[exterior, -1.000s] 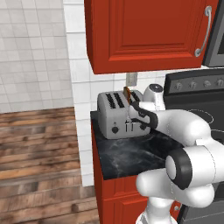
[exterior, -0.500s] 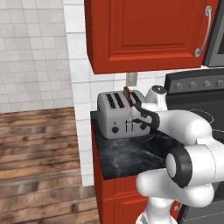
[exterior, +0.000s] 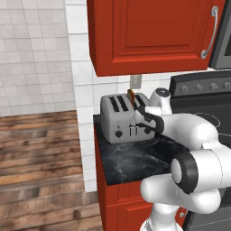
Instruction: Start the toaster. Once the lever pops up, take the bread to the plate on the dining counter.
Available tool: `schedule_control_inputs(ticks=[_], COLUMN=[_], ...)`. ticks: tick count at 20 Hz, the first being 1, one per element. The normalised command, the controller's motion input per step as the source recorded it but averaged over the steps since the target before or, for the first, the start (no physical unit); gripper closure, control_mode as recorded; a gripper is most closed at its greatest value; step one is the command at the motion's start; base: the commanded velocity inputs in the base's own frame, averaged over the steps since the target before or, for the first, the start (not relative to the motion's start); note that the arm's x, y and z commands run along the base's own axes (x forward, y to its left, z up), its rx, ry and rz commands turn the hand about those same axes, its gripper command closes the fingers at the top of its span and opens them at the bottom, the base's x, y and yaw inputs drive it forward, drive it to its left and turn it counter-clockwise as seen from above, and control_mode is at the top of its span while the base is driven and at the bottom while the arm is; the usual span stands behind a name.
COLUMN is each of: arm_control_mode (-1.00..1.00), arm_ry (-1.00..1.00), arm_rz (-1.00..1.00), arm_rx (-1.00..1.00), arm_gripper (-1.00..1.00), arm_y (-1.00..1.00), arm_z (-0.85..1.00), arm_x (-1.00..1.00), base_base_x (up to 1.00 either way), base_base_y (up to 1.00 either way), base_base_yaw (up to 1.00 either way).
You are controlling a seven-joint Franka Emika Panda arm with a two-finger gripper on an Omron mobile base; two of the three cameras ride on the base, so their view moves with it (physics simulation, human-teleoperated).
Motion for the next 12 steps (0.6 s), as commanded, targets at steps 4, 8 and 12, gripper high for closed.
schedule_control_inputs(ticks=[4, 8, 12], arm_control_mode=[-1.0, -1.0, -1.0], arm_ry=[0.0, -0.02, 0.0], arm_rz=[0.0, 0.0, 0.0], arm_rx=[0.0, 0.0, 0.0], arm_gripper=[-1.0, -1.0, -1.0], arm_y=[0.0, 0.0, 0.0], arm_z=[0.0, 0.0, 0.0], arm_x=[0.0, 0.04, 0.02], base_base_x=[0.0, 0.0, 0.0], base_base_y=[0.0, 0.0, 0.0], base_base_yaw=[0.0, 0.0, 0.0])
